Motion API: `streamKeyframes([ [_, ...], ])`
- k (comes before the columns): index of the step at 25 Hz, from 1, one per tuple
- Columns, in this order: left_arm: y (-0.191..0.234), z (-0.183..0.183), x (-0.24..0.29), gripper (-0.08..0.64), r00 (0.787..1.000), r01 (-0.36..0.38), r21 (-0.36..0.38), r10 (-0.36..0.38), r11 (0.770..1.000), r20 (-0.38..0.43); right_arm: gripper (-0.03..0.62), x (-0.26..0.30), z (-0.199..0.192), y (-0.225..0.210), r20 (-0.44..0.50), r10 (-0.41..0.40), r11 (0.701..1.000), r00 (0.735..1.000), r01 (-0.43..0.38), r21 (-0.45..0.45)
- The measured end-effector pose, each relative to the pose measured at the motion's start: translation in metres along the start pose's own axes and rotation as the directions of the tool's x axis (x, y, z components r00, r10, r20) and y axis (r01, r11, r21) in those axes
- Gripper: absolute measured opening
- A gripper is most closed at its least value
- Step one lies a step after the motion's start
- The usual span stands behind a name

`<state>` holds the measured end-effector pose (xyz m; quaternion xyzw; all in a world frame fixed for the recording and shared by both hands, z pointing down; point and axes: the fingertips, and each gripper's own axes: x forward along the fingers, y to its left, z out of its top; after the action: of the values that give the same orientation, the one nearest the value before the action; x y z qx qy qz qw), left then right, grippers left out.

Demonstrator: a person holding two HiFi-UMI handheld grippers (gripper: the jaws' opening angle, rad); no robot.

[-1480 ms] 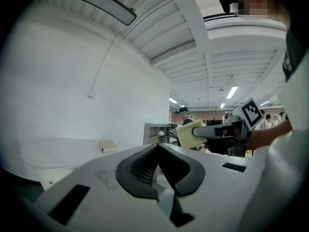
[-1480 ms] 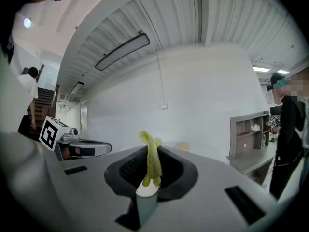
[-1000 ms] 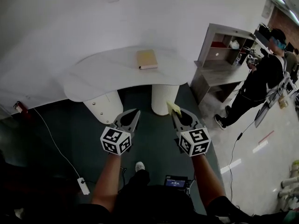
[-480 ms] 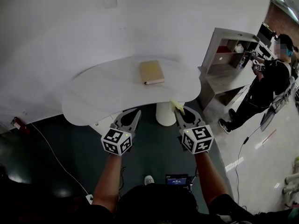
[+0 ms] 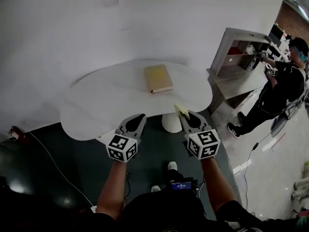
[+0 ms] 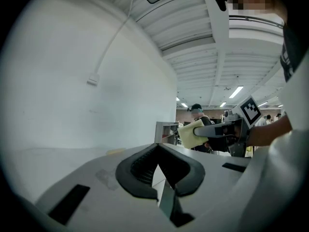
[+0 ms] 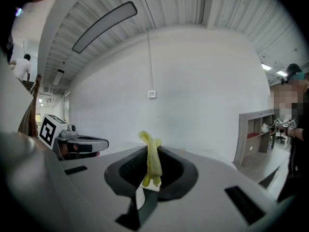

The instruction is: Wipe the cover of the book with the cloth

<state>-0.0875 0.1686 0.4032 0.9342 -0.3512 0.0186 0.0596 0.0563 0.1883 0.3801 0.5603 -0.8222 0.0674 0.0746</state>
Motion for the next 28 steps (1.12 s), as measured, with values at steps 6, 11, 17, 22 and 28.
streamKeyframes([
  [6,0.026,-0.013,0.041,0.009,0.999,-0.021,-0.016,0.021,1.0,-0.027,0.087,0.05,-0.008,-0.028,-0.02,0.037,0.999,0.999,-0.036,0.02],
  [11,0.061,-0.01,0.092,0.009,0.997,-0.069,-0.027,0.068,0.997,-0.039,0.087,0.107,0.001,-0.066,-0.024,0.083,0.996,0.996,-0.082,0.027],
  [17,0.104,0.001,0.163,0.009,0.991,-0.119,-0.028,0.117,0.992,-0.071,0.087,0.178,0.019,-0.123,-0.034,0.127,0.991,0.991,-0.125,0.052],
  [22,0.132,0.011,0.22,0.009,0.987,-0.138,-0.018,0.136,0.99,-0.081,0.087,0.229,0.027,-0.161,-0.046,0.166,0.985,0.985,-0.163,0.058],
  [28,0.161,0.019,0.26,0.009,0.982,-0.175,-0.032,0.172,0.984,-0.084,0.087,0.274,0.031,-0.183,-0.066,0.219,0.974,0.974,-0.214,0.07],
])
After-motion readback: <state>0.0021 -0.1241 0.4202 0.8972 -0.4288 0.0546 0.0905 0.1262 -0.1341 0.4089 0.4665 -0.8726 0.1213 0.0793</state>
